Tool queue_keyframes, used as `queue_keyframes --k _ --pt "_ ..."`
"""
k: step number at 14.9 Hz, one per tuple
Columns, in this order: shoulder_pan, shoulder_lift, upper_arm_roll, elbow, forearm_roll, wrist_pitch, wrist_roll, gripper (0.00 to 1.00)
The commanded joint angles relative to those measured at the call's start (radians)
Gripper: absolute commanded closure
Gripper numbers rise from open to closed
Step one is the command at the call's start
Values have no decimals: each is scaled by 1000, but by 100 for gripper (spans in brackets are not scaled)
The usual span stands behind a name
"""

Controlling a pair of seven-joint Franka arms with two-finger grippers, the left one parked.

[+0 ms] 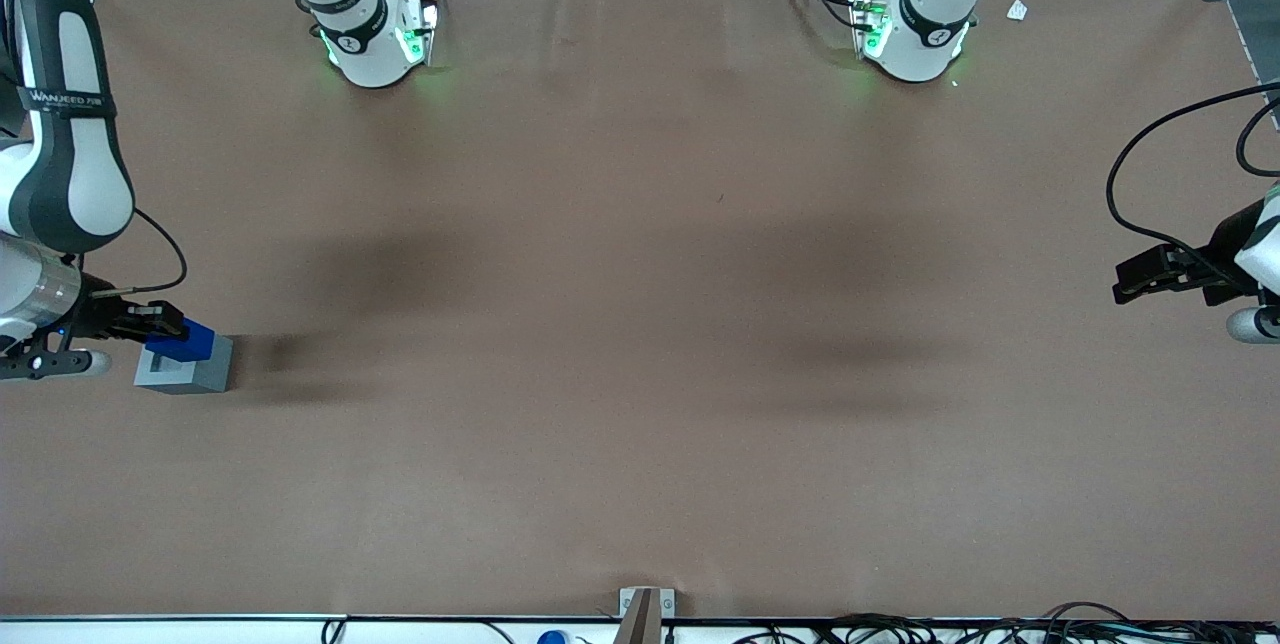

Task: Insert blue part into gray base with right arm
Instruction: 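Lift the blue block and carry it over the gray base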

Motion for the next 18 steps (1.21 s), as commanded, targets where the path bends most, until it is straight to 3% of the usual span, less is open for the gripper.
queue_keyframes --k 1,18 --pt "-24 34 12 59 -5 -8 -12 99" --pt "-93 155 11 160 -7 -17 -2 99"
